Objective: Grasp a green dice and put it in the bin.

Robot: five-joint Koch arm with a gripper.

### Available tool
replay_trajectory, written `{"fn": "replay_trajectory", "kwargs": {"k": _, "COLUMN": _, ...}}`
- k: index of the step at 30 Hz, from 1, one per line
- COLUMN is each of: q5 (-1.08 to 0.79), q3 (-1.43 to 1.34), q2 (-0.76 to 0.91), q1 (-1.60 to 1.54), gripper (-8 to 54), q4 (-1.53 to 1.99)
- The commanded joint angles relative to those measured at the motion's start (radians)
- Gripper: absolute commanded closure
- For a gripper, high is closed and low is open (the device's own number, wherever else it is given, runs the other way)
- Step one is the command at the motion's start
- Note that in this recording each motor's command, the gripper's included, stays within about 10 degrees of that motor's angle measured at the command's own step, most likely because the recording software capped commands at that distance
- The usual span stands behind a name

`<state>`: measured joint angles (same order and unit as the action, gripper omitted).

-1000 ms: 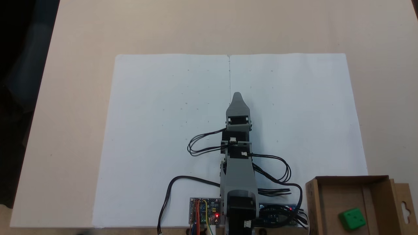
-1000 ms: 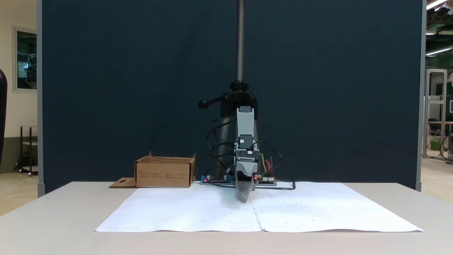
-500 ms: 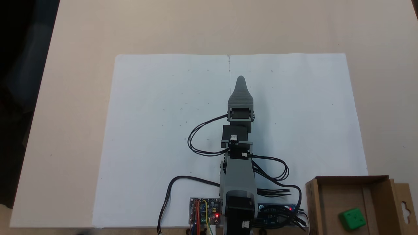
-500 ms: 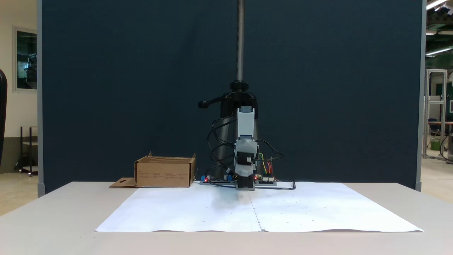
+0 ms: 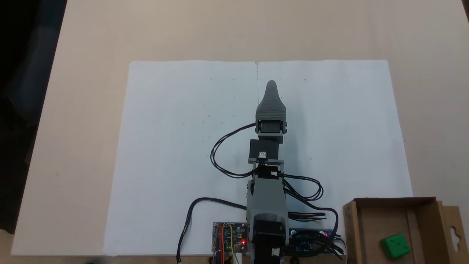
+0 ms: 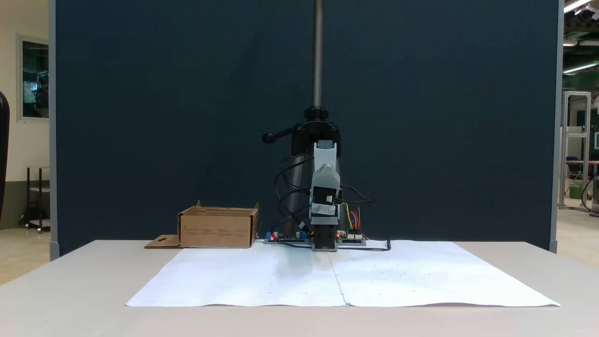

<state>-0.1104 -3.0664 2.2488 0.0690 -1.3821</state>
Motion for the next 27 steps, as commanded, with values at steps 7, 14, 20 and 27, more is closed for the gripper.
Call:
{"fn": "replay_trajectory", "kwargs": {"k": 7, "q5": 0.021, "q3": -0.064, "q2": 0.118, "q1": 0.002, "gripper": -1.4, "q4": -0.091}}
{"fn": "replay_trajectory", "kwargs": {"k": 14, "q5": -0.13, "q3": -0.064, "q2": 0.118, "q1": -0.003, "gripper": 0.0, "q4": -0.091}}
{"fn": "replay_trajectory", "kwargs": {"k": 20, "q5": -0.13, "q3": -0.064, "q2": 0.118, "q1": -0.009, "gripper": -0.1, "q4": -0.091}}
{"fn": "replay_trajectory", "kwargs": {"k": 27, "q5": -0.06, "q3": -0.064, "q2": 0.117, "q1": -0.046, "gripper": -0.5, "q4": -0.087}}
